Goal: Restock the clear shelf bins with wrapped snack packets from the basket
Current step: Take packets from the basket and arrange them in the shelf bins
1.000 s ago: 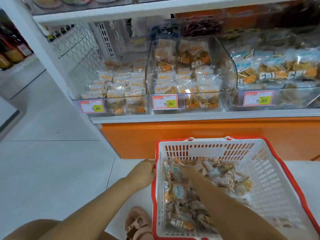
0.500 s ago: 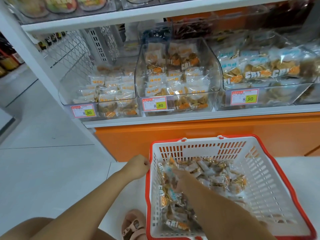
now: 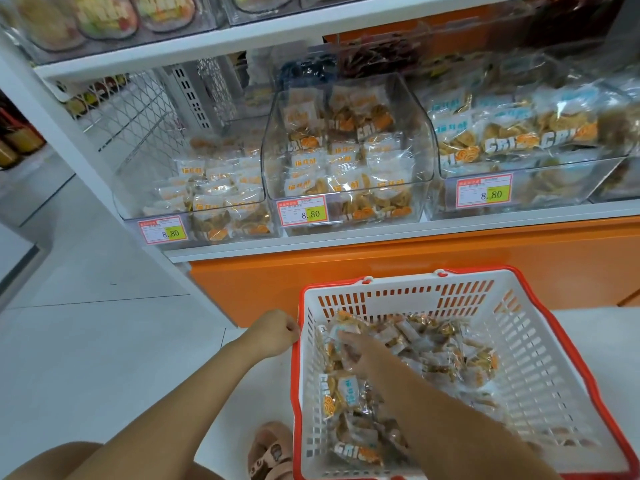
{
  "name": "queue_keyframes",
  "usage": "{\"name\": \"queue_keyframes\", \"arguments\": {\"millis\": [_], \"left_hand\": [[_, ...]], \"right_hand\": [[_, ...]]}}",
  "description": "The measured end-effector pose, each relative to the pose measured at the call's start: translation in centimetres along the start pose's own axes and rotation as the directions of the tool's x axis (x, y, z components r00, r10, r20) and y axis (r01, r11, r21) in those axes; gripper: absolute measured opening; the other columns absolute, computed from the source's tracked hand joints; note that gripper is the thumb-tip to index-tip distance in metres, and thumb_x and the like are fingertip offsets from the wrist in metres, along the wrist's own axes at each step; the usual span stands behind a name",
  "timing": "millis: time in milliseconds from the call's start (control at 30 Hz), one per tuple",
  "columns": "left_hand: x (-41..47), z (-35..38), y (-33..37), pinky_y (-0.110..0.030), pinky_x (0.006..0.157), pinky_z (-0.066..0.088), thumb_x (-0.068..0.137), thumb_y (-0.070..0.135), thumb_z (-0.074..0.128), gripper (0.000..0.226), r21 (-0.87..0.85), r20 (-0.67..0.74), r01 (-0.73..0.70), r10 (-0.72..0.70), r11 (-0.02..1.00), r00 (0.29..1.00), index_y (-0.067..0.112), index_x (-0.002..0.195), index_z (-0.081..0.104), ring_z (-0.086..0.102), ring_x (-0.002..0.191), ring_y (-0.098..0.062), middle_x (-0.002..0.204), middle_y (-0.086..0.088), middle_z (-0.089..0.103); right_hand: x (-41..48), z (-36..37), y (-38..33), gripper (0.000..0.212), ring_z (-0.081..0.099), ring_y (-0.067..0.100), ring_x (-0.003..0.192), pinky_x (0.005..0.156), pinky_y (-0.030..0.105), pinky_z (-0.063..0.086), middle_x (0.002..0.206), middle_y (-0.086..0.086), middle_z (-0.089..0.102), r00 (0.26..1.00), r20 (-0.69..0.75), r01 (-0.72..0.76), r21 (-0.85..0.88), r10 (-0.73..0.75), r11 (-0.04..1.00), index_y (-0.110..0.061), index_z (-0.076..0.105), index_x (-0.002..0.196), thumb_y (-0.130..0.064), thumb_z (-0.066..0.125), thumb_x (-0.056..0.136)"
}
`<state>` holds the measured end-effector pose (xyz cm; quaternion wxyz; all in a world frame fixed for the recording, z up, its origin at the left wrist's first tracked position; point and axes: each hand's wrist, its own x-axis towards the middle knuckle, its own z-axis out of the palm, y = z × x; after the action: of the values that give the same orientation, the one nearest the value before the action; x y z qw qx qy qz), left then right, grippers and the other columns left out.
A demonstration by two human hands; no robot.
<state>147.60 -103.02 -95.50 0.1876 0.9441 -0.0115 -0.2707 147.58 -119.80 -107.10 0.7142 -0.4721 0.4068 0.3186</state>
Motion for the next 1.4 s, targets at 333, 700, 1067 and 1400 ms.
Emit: {"name": "queue_keyframes", "arguments": {"millis": [333, 700, 1067, 1400], "left_hand": [[-1.7, -2.0, 11.3, -0.019, 0.096, 0.034, 0.072, 0.054, 0.073, 0.077, -0.039, -0.081, -0.422, 0.418, 0.906, 0.905, 0.034, 0.139, 0.041, 0.041, 0.123, -0.002, 0.131, 0.024, 0.041], [-2.6, -4.4, 25.1, -0.030, 0.051, 0.048, 0.085, 0.055, 0.044, 0.042, -0.544, -0.478, -0.655, 0.448, 0.524, 0.755, 0.021, 0.095, 0.066, 0.054, 0.053, -0.008, 0.070, -0.002, 0.062], [4.2, -8.2, 25.8, -0.041, 0.106, 0.039, 0.093, 0.028, 0.059, 0.048, -0.254, -0.652, -0.542, 0.272, 0.801, 0.708, 0.013, 0.137, 0.049, 0.047, 0.127, -0.022, 0.140, -0.005, 0.048], [0.3, -6.1, 21.9, -0.018, 0.079, 0.049, 0.095, 0.019, 0.056, 0.014, -0.195, -0.758, -0.750, 0.389, 0.632, 0.524, 0.015, 0.105, 0.065, 0.061, 0.087, -0.004, 0.102, 0.002, 0.066]], "right_hand": [[-17.0, -8.5, -12.7, 0.030, 0.070, 0.015, 0.084, 0.070, 0.026, 0.055, 0.082, -0.004, 0.073, 0.804, 0.470, 0.569, -0.787, -0.365, 0.239, -0.021, 0.064, 0.098, -0.007, 0.078, 0.075], [-29.1, -15.2, -21.5, 0.019, 0.066, 0.012, 0.075, 0.070, 0.021, 0.052, 0.078, -0.004, 0.071, 0.607, 0.461, 0.737, -0.631, -0.647, 0.242, -0.015, 0.069, 0.083, -0.031, 0.076, 0.074], [-23.8, -12.0, -31.9, 0.019, 0.049, 0.014, 0.058, 0.056, 0.023, 0.043, 0.064, 0.000, 0.055, 0.526, 0.082, 0.623, -0.715, -0.847, 0.318, -0.015, 0.060, 0.070, -0.020, 0.072, 0.084], [-20.3, -9.9, -24.8, 0.025, 0.046, 0.013, 0.071, 0.063, 0.024, 0.037, 0.080, -0.004, 0.047, -0.159, -0.013, 0.673, -0.733, -0.987, -0.099, -0.015, 0.045, 0.086, -0.026, 0.067, 0.087]]}}
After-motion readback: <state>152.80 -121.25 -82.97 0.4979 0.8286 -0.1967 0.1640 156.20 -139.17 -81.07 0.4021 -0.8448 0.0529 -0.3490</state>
